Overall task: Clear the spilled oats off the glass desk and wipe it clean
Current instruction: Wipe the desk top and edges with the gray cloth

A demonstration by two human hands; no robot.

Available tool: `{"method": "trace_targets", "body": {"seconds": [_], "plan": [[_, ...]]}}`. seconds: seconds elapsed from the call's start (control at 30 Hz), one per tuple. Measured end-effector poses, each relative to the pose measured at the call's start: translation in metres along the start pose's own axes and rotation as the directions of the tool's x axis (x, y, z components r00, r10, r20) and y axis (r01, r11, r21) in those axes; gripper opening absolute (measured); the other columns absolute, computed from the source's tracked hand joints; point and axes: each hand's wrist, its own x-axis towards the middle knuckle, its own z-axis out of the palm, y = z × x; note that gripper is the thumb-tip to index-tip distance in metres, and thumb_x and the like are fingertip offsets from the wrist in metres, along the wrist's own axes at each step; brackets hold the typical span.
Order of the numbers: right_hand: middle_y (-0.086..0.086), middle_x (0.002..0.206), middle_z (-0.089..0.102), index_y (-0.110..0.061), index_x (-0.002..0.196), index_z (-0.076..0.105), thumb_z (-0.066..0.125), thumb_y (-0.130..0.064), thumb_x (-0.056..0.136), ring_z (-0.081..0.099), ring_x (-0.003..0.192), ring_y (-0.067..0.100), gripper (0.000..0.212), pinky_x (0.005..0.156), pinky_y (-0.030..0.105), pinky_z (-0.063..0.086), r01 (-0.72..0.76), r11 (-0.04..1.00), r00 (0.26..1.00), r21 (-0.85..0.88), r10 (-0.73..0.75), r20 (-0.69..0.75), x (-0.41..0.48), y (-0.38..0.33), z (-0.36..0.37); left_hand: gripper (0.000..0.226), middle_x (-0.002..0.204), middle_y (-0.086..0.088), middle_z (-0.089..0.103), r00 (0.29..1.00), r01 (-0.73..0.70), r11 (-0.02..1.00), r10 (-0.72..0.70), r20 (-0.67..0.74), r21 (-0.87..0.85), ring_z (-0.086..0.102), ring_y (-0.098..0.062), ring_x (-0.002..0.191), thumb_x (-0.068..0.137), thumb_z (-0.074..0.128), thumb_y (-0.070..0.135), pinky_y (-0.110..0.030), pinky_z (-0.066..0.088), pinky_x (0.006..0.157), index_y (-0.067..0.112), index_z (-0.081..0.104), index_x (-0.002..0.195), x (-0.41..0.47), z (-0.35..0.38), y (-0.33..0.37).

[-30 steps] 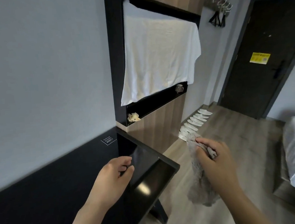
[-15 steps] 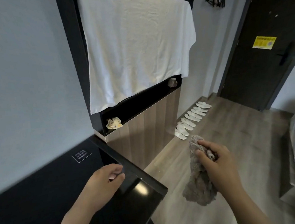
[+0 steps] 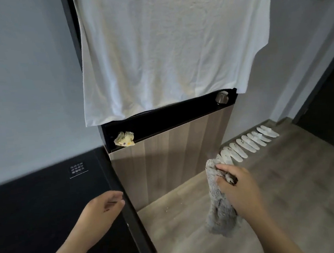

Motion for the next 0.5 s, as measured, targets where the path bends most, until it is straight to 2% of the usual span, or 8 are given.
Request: {"method": "trace_targets", "body": {"seconds": [0.27,0.43,0.5], "plan": [[-0.012,0.112,0.055,-0.036,0.111,0.065,0.069,-0.022,0.086,0.052,0.101,0.001,0.029,0.091,0.024,0.040,0.065,0.995,0.987,-0.081,-0.052,0.155,0.140,0.036,0.014,0.022,0.100,0.013,0.068,0.982,0.148,0.983,-0.158,-0.100,-0.106,0.061,0.001,0.094,0.091,0.062,0.023,-0.011,0.043,0.073,0.032,0.064,0.111,0.088,0.058,0.003],[-0.013,0.113,0.054,-0.035,0.111,0.065,0.069,-0.023,0.086,0.049,0.096,-0.010,0.029,0.078,0.010,0.036,0.112,0.990,0.956,-0.085,-0.084,0.280,0.224,0.039,0.044,0.018,0.098,0.012,0.069,0.953,0.236,0.955,-0.263,-0.153,-0.178,0.062,0.001,0.092,0.091,0.063,0.026,-0.011,0.045,0.074,0.033,0.064,0.107,0.140,0.084,0.016],[-0.014,0.112,0.054,-0.037,0.110,0.064,0.069,-0.023,0.086,0.050,0.096,-0.010,0.029,0.082,0.015,0.038,0.133,0.988,0.943,-0.072,-0.103,0.316,0.254,0.041,0.058,0.017,0.096,0.015,0.070,0.938,0.265,0.946,-0.297,-0.179,-0.186,0.063,0.004,0.091,0.090,0.064,0.026,-0.008,0.044,0.072,0.036,0.065,0.104,0.153,0.091,0.019]]}}
